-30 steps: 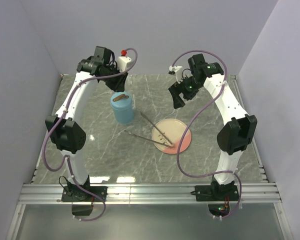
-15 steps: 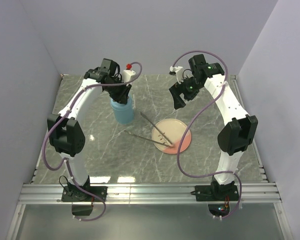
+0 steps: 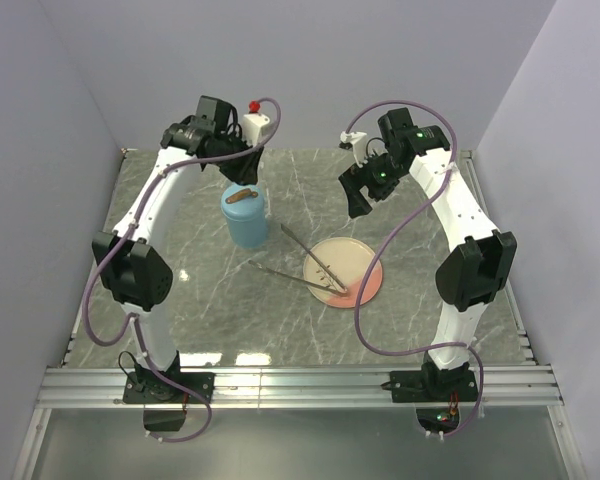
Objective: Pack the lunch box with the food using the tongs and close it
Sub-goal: Put the lid back on the lunch box
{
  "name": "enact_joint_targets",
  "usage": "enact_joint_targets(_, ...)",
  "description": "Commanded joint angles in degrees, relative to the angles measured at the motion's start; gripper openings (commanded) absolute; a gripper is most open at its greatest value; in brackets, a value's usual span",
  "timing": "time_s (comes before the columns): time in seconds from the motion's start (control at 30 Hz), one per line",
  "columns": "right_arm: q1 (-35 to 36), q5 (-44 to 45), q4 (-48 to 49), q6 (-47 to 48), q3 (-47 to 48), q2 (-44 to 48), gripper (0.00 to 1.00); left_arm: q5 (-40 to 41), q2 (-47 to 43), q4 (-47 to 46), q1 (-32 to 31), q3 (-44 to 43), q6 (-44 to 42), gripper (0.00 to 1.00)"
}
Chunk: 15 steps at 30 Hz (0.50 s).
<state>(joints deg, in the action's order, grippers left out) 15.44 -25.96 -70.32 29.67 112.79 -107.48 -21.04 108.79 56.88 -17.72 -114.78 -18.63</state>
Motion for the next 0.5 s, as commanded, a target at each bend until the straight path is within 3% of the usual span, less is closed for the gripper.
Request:
enact_joint_targets(0.0,-0.41,-0.15,-0.07,-0.32,0.59,2.71,0.96,1.35,-3.68,-4.23,-0.13,-3.87,3.43,0.33)
enact_joint_targets(0.33,-0.5,-0.41,0.36,-0.58,-0.29,2.89,0.96,6.97,0.36,-5.47,-0.13,4.56,2.99,0.36)
enact_joint_targets(0.47,-0.5,-0.5,0.1,-0.58,0.06,2.98,0.95,6.71,4.4,0.32,-0.21,0.36,2.9,0.33)
